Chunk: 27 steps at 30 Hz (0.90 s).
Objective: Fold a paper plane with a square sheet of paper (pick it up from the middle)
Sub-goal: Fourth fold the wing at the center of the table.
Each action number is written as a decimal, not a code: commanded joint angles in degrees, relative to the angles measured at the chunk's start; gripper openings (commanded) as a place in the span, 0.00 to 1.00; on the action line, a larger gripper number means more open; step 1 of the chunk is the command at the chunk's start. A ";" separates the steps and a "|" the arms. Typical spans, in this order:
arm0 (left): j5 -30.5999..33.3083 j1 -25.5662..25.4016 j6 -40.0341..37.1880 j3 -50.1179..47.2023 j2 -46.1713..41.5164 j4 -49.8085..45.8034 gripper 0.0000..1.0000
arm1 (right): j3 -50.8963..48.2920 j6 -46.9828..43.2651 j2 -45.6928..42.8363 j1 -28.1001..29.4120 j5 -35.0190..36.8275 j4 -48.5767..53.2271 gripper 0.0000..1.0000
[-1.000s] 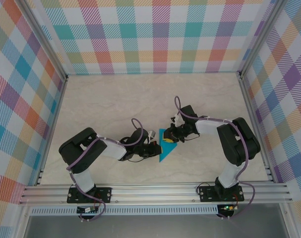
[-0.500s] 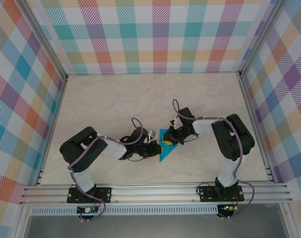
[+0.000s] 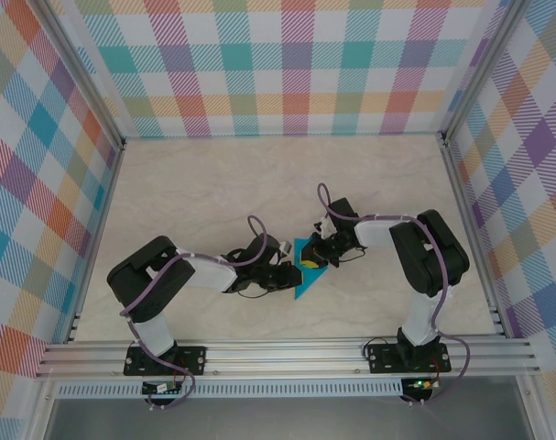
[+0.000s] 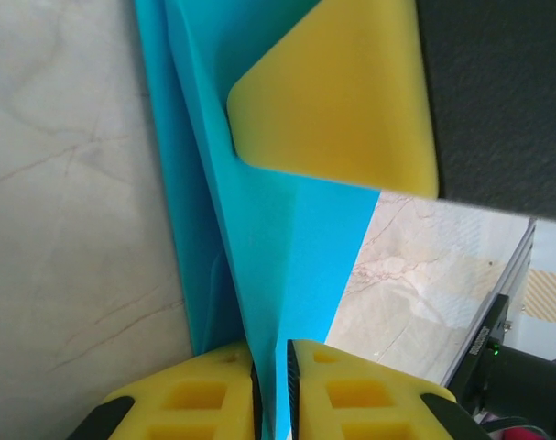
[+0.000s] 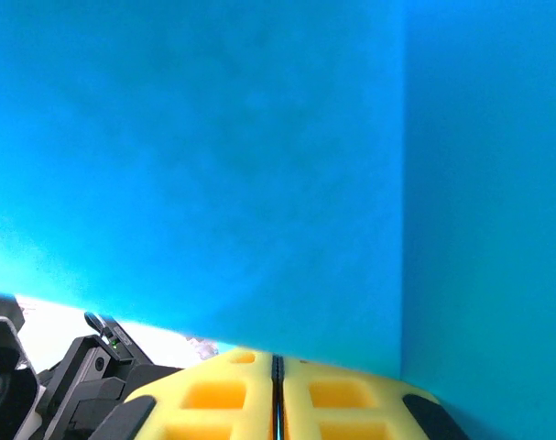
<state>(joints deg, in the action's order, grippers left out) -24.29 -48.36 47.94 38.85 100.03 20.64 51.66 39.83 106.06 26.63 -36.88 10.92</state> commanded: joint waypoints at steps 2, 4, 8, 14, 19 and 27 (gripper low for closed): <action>2.20 -1.45 -1.14 -1.07 -1.91 -6.94 0.17 | -0.86 -1.11 3.53 0.28 6.56 3.25 0.10; 2.49 -1.65 -1.00 -1.40 -2.70 -7.09 0.16 | -0.78 -1.26 3.74 0.25 6.56 3.36 0.09; 1.71 -2.19 -1.36 -1.59 -3.41 -5.79 0.09 | -0.90 -1.44 3.89 0.24 6.77 3.66 0.09; 3.06 -2.27 -0.98 -0.49 -2.38 -11.13 0.00 | -1.12 -1.50 4.28 0.28 7.08 3.85 0.09; 5.91 -2.37 -0.33 -1.32 -3.62 -16.25 0.00 | -1.21 -1.74 4.59 0.22 8.02 4.42 0.09; 4.13 -3.36 -1.35 -1.00 -4.10 -16.15 0.11 | -1.47 -2.18 4.68 0.22 8.32 4.89 0.09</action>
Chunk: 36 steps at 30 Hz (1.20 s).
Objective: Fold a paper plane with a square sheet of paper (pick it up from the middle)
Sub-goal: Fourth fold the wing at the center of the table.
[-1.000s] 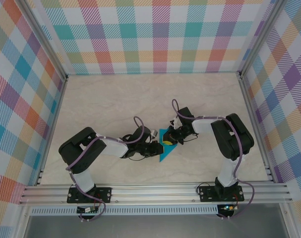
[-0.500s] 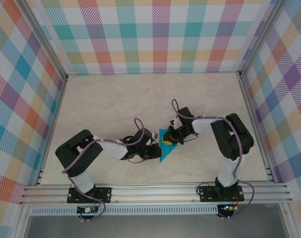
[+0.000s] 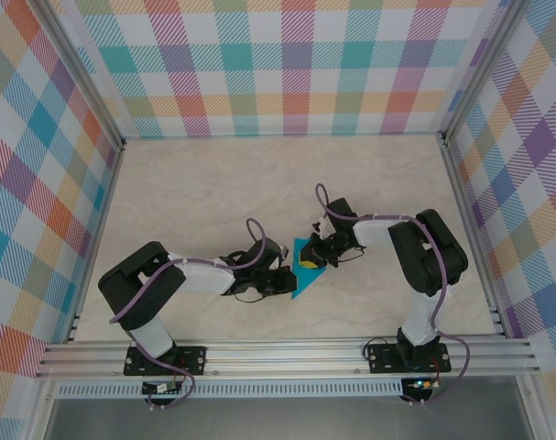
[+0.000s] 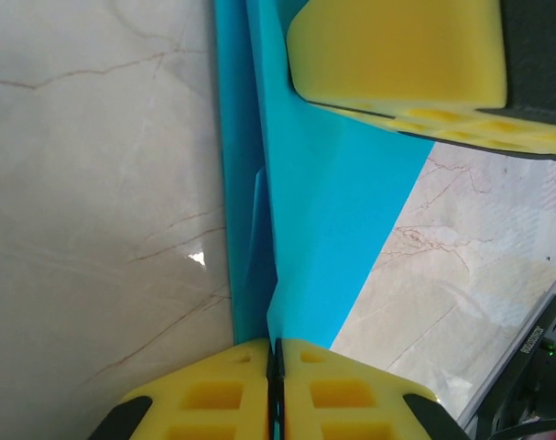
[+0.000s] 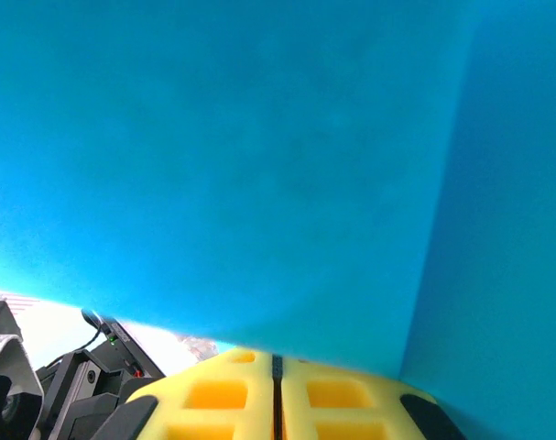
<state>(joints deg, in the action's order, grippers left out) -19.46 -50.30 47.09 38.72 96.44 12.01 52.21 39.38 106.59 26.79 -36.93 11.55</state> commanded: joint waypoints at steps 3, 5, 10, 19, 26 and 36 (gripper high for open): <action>-0.07 -1.84 -0.64 -0.40 -0.54 -8.76 0.14 | -2.19 -1.61 4.15 0.09 8.54 4.14 0.09; 0.08 -1.95 -0.71 -0.50 -0.81 -9.20 0.12 | -2.20 -1.61 4.20 0.11 8.54 4.10 0.09; 0.52 -2.23 -1.02 -0.74 -1.91 -10.44 0.08 | -2.10 -1.61 4.24 0.11 8.63 4.34 0.08; 0.95 -2.78 -1.05 -1.31 -1.96 -11.91 0.09 | -2.55 -1.50 4.24 0.11 8.89 4.25 0.08; 1.64 -2.96 -1.61 -0.76 -2.66 -14.25 0.08 | -2.72 -1.67 4.16 0.11 8.98 4.35 0.08; 2.41 -3.53 -1.48 -0.18 -1.78 -16.98 0.01 | -2.77 -1.52 4.73 0.08 9.99 4.79 0.08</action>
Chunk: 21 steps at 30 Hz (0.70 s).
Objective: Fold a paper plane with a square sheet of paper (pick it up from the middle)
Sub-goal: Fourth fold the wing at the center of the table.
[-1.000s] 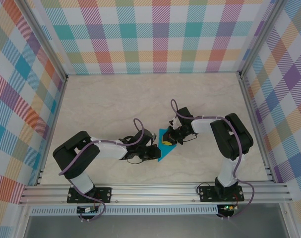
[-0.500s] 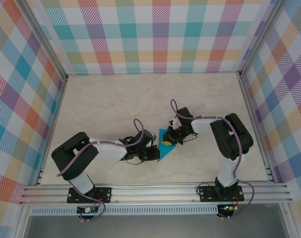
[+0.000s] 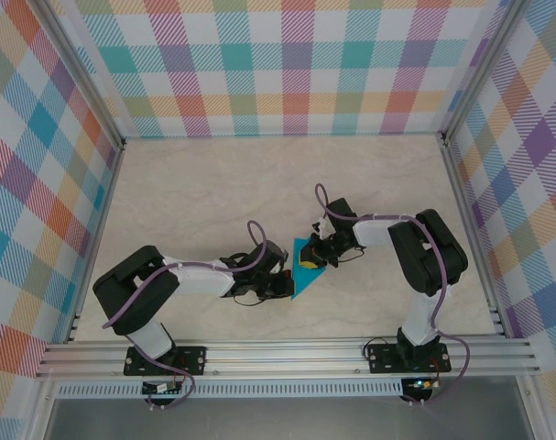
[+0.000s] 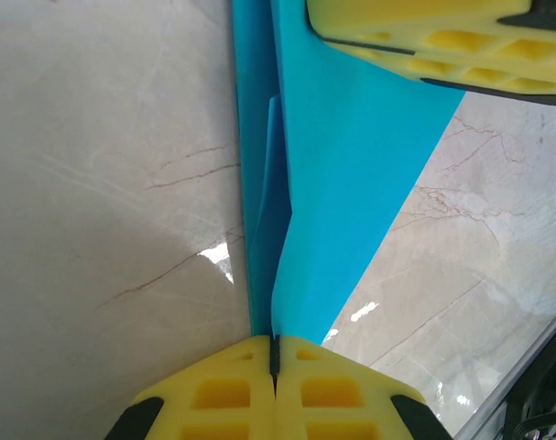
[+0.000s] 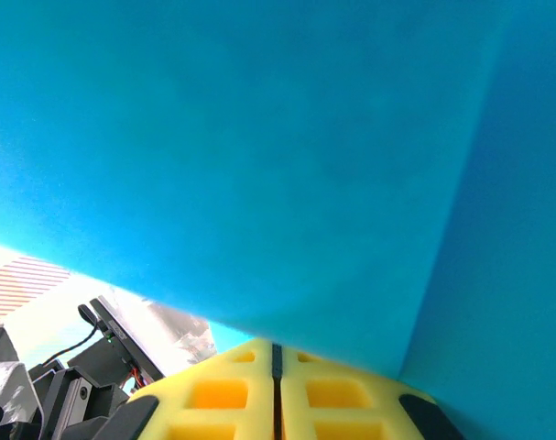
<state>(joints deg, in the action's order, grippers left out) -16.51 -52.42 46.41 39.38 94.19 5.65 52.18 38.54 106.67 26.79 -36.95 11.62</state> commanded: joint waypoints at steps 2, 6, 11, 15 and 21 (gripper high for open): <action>0.02 -1.51 -0.72 -0.86 0.14 -11.13 0.09 | -2.87 -0.80 4.60 0.13 10.12 4.66 0.08; 0.34 -1.54 -1.15 -0.88 -0.97 -12.28 0.12 | -2.87 -0.84 4.45 0.11 10.14 4.73 0.08; 0.00 -1.65 -1.53 -0.93 -1.18 -12.49 0.08 | -2.88 -0.92 4.25 0.11 10.14 4.82 0.08; -0.36 -1.89 -1.76 -0.32 -0.09 -12.75 0.07 | -2.90 -0.85 4.30 0.12 10.10 4.88 0.08; -0.44 -3.50 -4.04 1.90 1.07 -17.34 0.11 | -3.20 -0.91 4.25 0.11 10.58 5.00 0.08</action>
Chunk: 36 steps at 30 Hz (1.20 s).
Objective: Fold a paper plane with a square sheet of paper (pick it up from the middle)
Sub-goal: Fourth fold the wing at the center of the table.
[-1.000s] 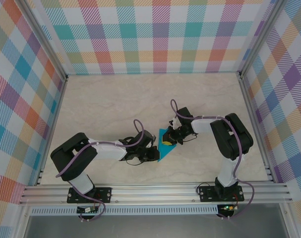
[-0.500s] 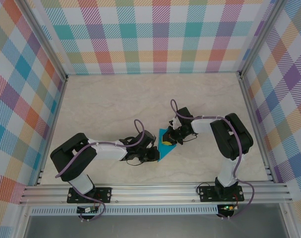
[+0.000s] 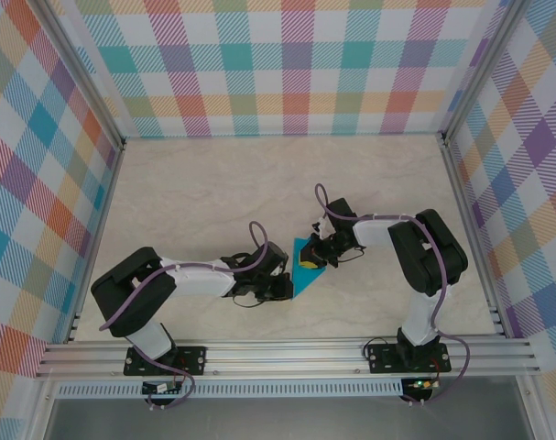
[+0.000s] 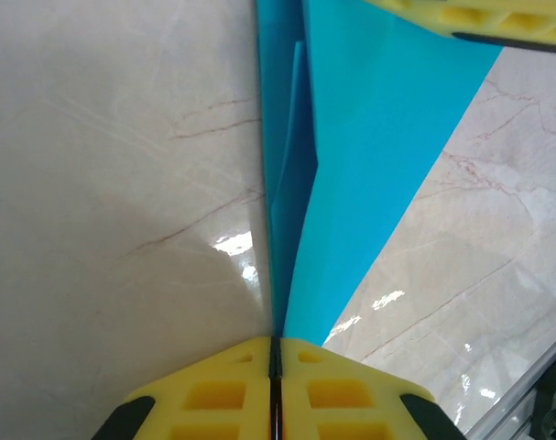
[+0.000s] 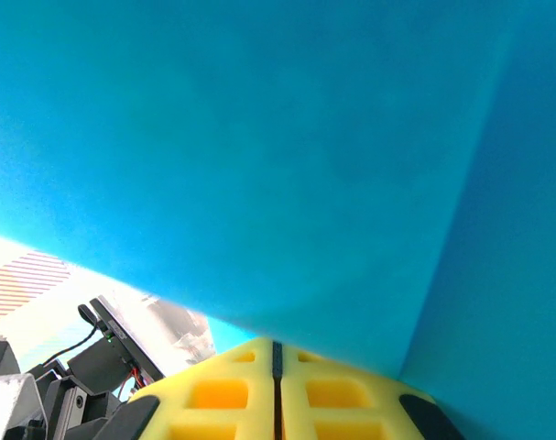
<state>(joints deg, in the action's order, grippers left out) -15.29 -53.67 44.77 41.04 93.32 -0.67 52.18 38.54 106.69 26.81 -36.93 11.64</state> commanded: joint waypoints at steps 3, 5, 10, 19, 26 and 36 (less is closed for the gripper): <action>-0.48 -3.12 -3.77 2.05 2.88 -14.79 0.11 | -3.30 -0.95 4.22 0.04 11.00 5.32 0.08; 0.08 -3.46 -4.20 2.78 3.52 -17.92 0.11 | -3.40 -0.97 4.28 0.09 11.09 5.31 0.08; 0.90 -4.14 -4.78 4.26 5.31 -20.51 0.11 | -3.43 -0.90 4.44 0.08 11.18 5.30 0.08; 3.37 -5.39 -5.29 5.72 0.29 -22.70 0.14 | -3.45 -1.20 4.76 0.09 11.89 5.83 0.08; 5.22 -2.70 -4.08 5.26 -7.89 -20.52 0.15 | -3.32 -1.77 5.01 0.09 12.13 6.18 0.07; 1.95 3.39 1.81 4.20 -6.39 0.67 0.16 | -2.79 -1.78 5.80 0.09 12.25 6.47 0.07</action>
<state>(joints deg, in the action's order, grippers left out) -11.55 -50.72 44.10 45.45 84.53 -7.53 52.27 38.11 106.85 26.85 -36.86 11.92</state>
